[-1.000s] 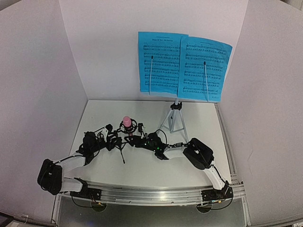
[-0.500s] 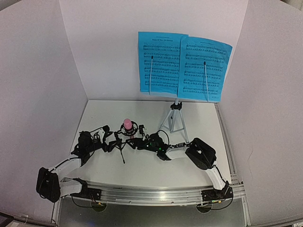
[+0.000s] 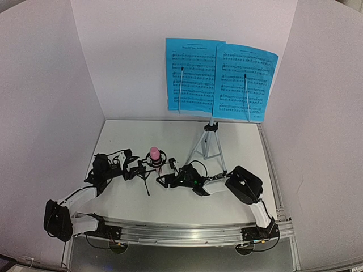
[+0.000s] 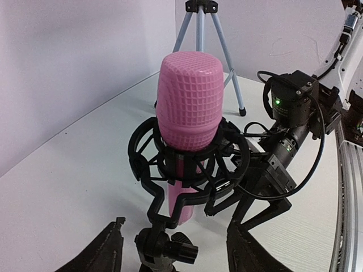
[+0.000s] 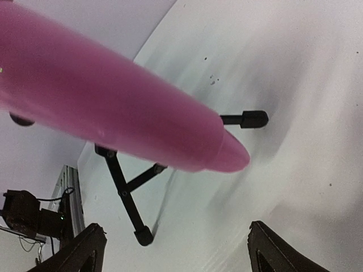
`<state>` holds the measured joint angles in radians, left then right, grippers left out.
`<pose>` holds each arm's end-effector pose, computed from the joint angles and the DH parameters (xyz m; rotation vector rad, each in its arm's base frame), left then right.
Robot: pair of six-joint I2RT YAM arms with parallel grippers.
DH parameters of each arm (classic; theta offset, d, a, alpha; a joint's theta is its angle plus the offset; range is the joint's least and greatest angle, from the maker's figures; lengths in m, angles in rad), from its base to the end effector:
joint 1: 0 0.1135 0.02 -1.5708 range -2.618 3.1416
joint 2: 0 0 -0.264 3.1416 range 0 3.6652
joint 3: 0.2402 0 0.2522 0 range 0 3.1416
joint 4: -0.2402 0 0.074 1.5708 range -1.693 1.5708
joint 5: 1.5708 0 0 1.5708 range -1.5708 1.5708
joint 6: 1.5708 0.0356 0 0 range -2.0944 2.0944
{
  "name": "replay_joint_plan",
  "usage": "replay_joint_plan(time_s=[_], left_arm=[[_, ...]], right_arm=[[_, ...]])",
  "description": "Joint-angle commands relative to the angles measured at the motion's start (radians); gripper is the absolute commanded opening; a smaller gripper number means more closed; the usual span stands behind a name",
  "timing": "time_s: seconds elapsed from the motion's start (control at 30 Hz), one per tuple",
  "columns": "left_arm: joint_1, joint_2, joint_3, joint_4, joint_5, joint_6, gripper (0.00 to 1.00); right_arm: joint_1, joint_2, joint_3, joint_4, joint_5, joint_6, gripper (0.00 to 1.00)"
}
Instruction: Pack up the instrument practice props
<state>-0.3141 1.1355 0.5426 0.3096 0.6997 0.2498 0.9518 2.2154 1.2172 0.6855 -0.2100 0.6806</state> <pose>0.2236 -0.0967 0.2375 0.9607 1.5697 -0.6901 0.2639 0.3833 0.1177 -0.4422 2.0530 1.2612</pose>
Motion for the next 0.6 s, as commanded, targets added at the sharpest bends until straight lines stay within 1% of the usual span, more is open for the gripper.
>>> replay_joint_plan(time_s=[0.0,0.07,0.13,0.2,0.23,0.27,0.33,0.4,0.47,0.57], left_arm=[[0.004,0.023,0.051,-0.024,0.062,0.036,0.52],[0.003,0.034,0.062,-0.042,0.06,0.05,0.49],[0.005,0.045,0.072,-0.055,0.059,0.064,0.47],[0.006,0.051,0.081,-0.068,0.062,0.073,0.45],[0.006,0.055,0.084,-0.073,0.064,0.076,0.44],[0.006,0.057,0.087,-0.076,0.066,0.078,0.43],[0.007,0.065,0.09,-0.077,0.067,0.08,0.41],[0.009,0.069,0.09,-0.077,0.066,0.083,0.4],[0.01,0.074,0.088,-0.078,0.069,0.084,0.38],[0.01,0.084,0.085,-0.077,0.079,0.089,0.37]], right_arm=[[0.015,-0.113,-0.015,-0.044,-0.008,-0.101,0.85],[0.022,-0.145,-0.048,-0.046,-0.012,-0.119,0.85],[0.038,-0.214,-0.091,-0.062,0.005,-0.181,0.86],[0.054,-0.304,-0.123,-0.15,0.046,-0.267,0.85],[0.062,-0.357,-0.127,-0.222,0.07,-0.311,0.85],[0.066,-0.39,-0.129,-0.301,0.102,-0.334,0.85],[0.069,-0.486,-0.132,-0.395,0.149,-0.392,0.85],[0.07,-0.567,-0.117,-0.491,0.181,-0.457,0.84],[0.069,-0.601,-0.06,-0.566,0.204,-0.528,0.85],[0.069,-0.575,0.042,-0.584,0.253,-0.68,0.89]])
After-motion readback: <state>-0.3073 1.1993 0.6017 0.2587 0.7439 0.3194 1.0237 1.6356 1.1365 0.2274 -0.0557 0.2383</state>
